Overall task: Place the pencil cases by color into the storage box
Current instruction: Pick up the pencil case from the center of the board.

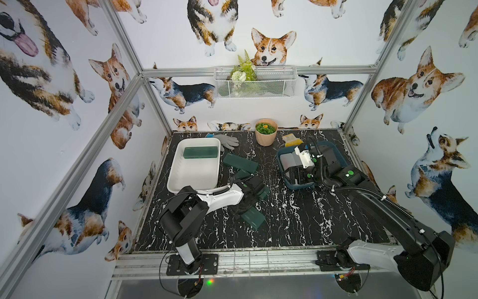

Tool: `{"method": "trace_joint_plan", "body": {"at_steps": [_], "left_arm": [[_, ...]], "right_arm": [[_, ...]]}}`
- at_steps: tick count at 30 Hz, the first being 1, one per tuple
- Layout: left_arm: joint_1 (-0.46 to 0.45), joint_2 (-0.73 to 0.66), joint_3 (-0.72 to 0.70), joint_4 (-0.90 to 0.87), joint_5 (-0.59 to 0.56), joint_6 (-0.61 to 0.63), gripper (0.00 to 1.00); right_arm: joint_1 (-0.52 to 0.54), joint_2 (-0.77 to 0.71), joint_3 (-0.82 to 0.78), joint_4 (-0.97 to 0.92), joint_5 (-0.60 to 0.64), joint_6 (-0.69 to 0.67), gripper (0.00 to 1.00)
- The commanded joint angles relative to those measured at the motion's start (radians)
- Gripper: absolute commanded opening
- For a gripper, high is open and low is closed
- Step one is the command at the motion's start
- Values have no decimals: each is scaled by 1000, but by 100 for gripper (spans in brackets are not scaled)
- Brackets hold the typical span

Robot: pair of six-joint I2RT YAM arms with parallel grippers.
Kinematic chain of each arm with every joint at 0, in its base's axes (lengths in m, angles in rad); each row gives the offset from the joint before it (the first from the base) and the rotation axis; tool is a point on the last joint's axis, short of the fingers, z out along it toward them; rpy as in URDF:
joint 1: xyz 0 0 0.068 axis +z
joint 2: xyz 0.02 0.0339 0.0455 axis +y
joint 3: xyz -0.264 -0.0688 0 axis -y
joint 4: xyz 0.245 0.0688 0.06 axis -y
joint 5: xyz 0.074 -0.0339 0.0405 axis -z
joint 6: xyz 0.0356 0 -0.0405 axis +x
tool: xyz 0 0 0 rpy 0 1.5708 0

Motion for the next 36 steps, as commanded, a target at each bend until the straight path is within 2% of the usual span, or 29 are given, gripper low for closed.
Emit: {"method": "trace_joint_plan", "body": {"at_steps": [1, 12, 18, 27, 32, 36], "left_arm": [[5, -8, 29, -59, -42, 1, 73], [25, -52, 224, -255, -92, 84, 72], [91, -103, 330, -327, -87, 123, 72], [316, -121, 467, -338, -53, 169, 71], [502, -83, 543, -322, -23, 223, 71], [681, -7, 581, -300, 45, 271, 71]], "right_arm": [[0, 8, 8, 9, 7, -7, 91], [-1, 14, 42, 30, 32, -15, 91], [-2, 2, 55, 34, 54, -43, 90], [-3, -4, 63, 74, 50, -67, 90], [14, 11, 69, 96, 27, -75, 89], [94, 18, 86, 91, 73, -148, 89]]}}
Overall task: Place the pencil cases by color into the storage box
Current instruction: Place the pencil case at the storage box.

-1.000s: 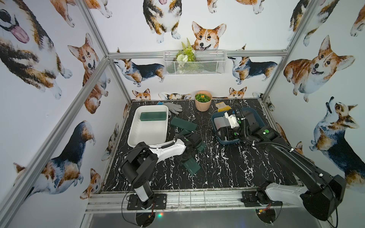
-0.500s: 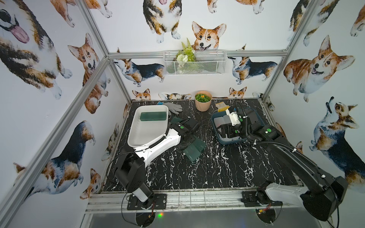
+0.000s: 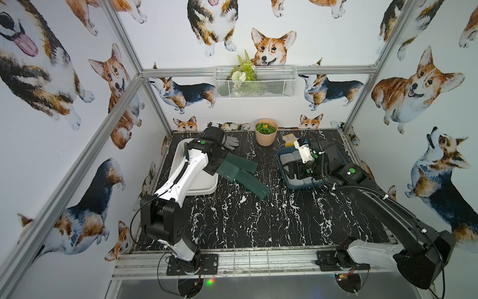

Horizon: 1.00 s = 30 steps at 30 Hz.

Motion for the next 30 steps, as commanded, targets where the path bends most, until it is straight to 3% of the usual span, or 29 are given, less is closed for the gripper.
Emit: {"method": "trace_joint_plan", "body": {"at_steps": [1, 9, 30], "left_arm": [[130, 63, 33, 8, 67, 54, 71], [275, 190, 78, 46, 60, 41, 72], [287, 430, 211, 100, 42, -80, 73]], "right_arm": [[65, 9, 27, 44, 39, -81, 89], [220, 11, 48, 106, 51, -152, 89], [259, -24, 93, 4, 70, -170, 89]]}}
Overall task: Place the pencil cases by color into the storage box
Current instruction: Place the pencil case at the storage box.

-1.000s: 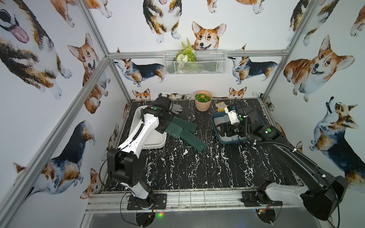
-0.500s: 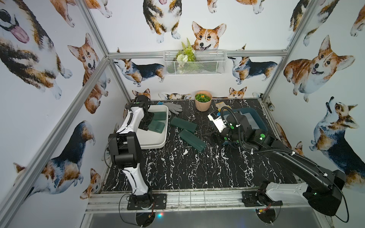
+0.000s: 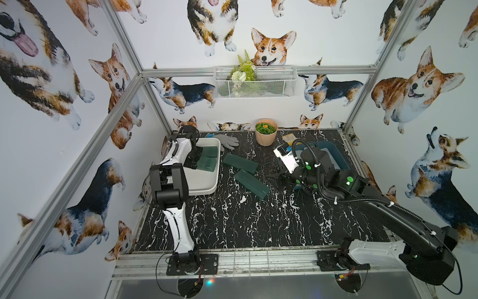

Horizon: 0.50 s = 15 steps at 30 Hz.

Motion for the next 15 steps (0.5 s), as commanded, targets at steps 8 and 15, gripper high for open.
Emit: {"method": "trace_joint_plan", "body": {"at_steps": [8, 15], "left_arm": [[-27, 75, 59, 13, -26, -130, 73], [-36, 105, 55, 19, -21, -201, 74]], "right_arm": [[2, -22, 8, -57, 19, -9, 89], [2, -32, 6, -75, 25, -25, 89]]}}
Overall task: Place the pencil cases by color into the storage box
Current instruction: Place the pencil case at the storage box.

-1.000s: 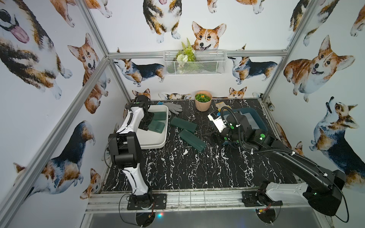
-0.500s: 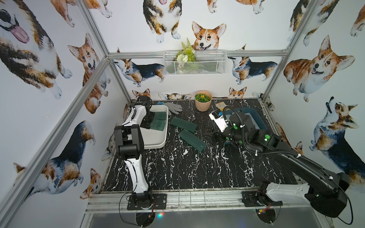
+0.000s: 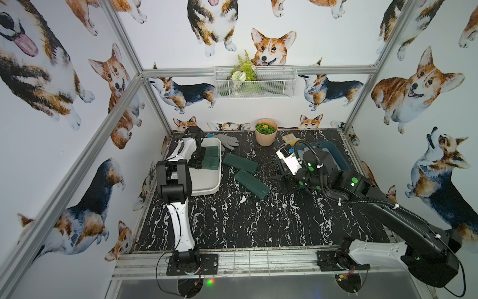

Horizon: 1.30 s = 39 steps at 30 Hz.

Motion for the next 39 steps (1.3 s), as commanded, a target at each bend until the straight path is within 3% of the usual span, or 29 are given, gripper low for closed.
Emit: {"method": "trace_joint_plan", "body": {"at_steps": [1, 12, 23, 39], "left_arm": [[-6, 3, -1, 2, -6, -74, 74], [-9, 12, -49, 40, -6, -137, 76], [-8, 65, 36, 20, -5, -148, 79], [-6, 74, 93, 22, 21, -126, 97]], "right_arm": [[2, -6, 2, -14, 8, -28, 89], [2, -1, 4, -30, -3, -41, 89], [2, -21, -15, -31, 10, -12, 89], [2, -21, -14, -31, 9, -13, 89]]}}
